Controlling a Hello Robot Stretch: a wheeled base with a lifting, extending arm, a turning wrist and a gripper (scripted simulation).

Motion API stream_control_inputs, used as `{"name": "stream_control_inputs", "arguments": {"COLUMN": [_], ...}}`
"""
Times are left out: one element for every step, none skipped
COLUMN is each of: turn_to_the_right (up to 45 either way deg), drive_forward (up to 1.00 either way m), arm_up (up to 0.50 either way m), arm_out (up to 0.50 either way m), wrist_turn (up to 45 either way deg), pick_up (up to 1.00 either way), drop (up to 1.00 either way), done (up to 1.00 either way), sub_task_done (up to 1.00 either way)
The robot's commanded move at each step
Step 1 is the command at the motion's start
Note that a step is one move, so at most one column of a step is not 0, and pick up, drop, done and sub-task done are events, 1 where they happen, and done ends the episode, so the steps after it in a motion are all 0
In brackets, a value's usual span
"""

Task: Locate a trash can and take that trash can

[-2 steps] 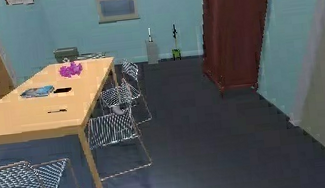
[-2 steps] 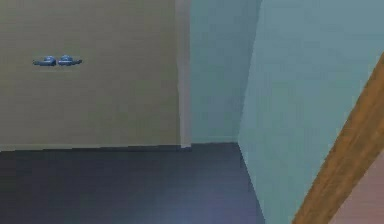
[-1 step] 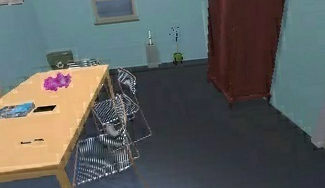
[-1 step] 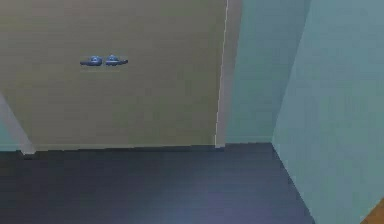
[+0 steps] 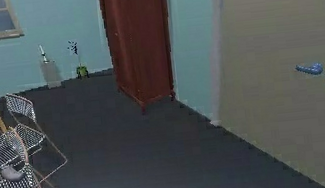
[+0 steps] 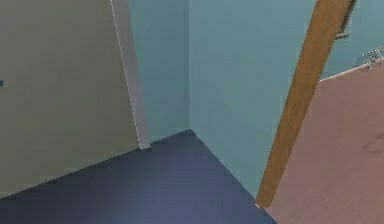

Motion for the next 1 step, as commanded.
{"name": "stream_control_inputs", "arguments": {"turn_to_the_right": [0.0], "drive_forward": [0.20], "arm_up": [0.00], "arm_out": [0.00], "wrist_turn": [0.0], "pick_up": [0.00], "drop": [0.00], "done": [0.00], "sub_task_done": [0.00]}}
